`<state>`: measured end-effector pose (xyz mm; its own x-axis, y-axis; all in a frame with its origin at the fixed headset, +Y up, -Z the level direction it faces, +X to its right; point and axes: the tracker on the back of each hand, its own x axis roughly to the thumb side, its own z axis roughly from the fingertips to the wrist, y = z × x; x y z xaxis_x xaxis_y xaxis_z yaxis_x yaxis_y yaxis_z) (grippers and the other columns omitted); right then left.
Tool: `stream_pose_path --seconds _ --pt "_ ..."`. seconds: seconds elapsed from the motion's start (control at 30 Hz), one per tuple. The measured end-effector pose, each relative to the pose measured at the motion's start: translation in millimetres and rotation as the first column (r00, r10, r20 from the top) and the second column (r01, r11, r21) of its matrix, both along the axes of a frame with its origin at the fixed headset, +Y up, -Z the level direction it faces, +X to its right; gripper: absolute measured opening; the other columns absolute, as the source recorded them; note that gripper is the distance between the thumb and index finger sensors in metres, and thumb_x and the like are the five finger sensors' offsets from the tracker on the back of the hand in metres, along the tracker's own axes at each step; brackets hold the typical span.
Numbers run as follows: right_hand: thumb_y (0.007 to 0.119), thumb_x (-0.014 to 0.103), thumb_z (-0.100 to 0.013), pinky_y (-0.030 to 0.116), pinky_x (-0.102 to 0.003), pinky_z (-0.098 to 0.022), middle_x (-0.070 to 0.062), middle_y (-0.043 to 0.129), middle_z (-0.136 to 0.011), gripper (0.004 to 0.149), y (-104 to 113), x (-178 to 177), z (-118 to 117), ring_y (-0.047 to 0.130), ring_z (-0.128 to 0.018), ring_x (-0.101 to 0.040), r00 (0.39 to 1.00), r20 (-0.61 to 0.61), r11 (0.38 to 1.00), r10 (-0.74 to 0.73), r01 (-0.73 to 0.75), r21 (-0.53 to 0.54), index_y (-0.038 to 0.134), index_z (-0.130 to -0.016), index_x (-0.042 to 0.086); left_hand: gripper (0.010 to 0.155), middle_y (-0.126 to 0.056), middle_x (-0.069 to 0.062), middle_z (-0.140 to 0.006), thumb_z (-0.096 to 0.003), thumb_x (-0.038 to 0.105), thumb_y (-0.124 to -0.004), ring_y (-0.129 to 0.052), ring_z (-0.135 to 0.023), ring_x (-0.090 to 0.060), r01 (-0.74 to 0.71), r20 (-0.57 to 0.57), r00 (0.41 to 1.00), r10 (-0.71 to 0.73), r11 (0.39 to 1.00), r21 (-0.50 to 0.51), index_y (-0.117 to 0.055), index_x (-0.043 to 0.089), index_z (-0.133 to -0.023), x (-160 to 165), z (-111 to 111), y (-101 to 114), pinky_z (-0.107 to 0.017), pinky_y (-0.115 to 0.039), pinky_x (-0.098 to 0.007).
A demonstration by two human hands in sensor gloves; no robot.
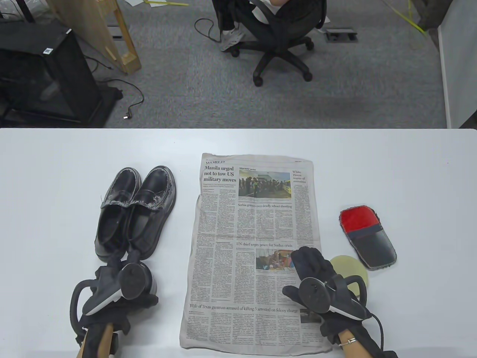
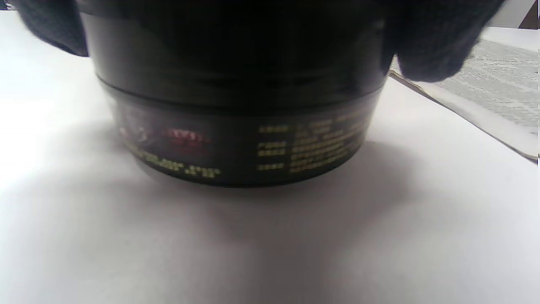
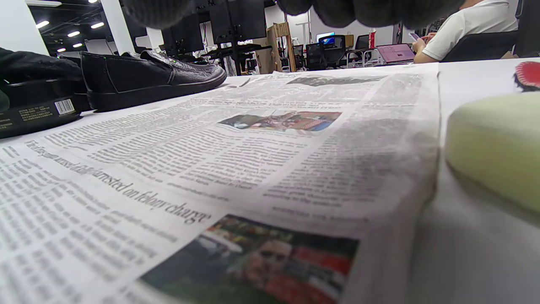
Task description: Dip and apply leather care cream with polishing sponge on shoes
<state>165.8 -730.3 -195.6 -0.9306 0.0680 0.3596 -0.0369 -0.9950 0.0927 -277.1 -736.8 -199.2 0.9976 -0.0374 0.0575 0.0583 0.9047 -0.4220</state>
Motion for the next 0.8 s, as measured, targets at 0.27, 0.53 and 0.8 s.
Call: stream_pose_path --seconds 0.27,0.53,0.8 --pt "0.052 0.064 -0.053 0.053 -0.059 -0.073 -0.023 0.036 -0.12 0.088 -1.5 -3.4 0.5 0.045 -0.107 -0.052 1.0 -0.01 1.0 0.012 -0.012 -0.002 0.03 -0.117 0.009 0.102 -0.038 -0.039 -0.123 -0.0483 0.067 -0.072 -0.044 -0.105 -0.065 -0.129 0.17 0.981 0.088 0.961 0.243 -0.035 0.007 -0.122 64.2 2.2 40.6 -0.069 -0.054 -0.076" --pt "0.052 0.064 -0.052 0.051 -0.063 -0.073 -0.022 0.035 -0.121 0.088 -2.3 -3.1 0.5 0.042 -0.108 -0.053 1.0 -0.012 1.0 -0.012 0.012 0.015 0.029 -0.118 0.011 0.096 -0.029 -0.022 -0.128 -0.0493 0.066 -0.066 -0.034 -0.113 -0.05 -0.372 0.446 0.856 0.261 0.911 0.18 -0.026 0.017 -0.121 155.1 -14.4 11.3 -0.077 -0.043 -0.069" --pt "0.052 0.064 -0.052 0.051 -0.064 -0.073 -0.023 0.033 -0.121 0.089 -9.0 -8.1 -0.5 0.04 -0.108 -0.055 1.0 -0.025 1.0 0.016 -0.016 -0.009 0.026 -0.118 0.01 0.096 -0.029 -0.022 -0.129 -0.0497 0.067 -0.066 -0.03 -0.113 -0.049 -0.316 0.445 0.86 0.249 0.945 0.081 -0.026 0.017 -0.122 161.3 -17.0 -12.4 -0.077 -0.041 -0.07"
